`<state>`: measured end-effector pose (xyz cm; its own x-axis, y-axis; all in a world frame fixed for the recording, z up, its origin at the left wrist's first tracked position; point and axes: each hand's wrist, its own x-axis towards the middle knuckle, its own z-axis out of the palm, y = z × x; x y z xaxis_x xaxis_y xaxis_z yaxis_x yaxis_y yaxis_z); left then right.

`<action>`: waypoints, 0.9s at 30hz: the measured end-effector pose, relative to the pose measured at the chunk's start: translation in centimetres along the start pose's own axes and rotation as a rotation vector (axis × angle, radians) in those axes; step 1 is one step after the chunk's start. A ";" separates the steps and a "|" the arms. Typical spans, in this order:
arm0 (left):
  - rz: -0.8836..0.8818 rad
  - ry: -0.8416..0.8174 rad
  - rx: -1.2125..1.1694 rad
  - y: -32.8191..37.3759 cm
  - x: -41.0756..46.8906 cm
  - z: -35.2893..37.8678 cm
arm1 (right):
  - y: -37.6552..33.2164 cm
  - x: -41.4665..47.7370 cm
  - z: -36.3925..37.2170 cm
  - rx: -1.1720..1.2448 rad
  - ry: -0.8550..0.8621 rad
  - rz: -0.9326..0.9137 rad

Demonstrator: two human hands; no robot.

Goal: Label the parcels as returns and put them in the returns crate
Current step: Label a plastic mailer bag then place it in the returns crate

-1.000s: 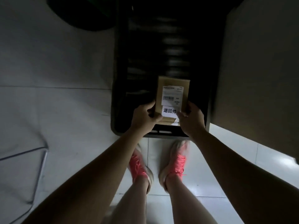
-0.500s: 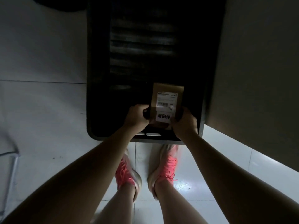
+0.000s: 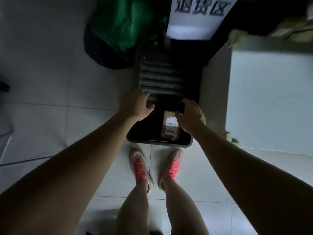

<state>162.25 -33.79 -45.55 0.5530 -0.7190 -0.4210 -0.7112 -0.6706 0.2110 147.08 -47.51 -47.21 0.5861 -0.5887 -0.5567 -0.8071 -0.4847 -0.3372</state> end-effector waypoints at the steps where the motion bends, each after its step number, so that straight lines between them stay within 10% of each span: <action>1: 0.008 0.041 0.017 0.3 -1.3 -2.9 | -1.2 -1.4 -2.5 -0.008 0.012 -0.033; 16: 0.223 0.407 0.314 10.4 -19.4 -36.3 | -9.9 -28.0 -31.1 -0.177 0.378 -0.116; 27: 0.396 0.430 0.416 27.7 -27.1 -44.0 | 1.0 -42.3 -43.4 -0.119 0.586 0.061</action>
<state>146.66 -40.94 10.52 0.2807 -0.9596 0.0202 -0.9529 -0.2811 -0.1136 124.57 -51.16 9.00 0.5078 -0.8601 -0.0498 -0.8470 -0.4878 -0.2113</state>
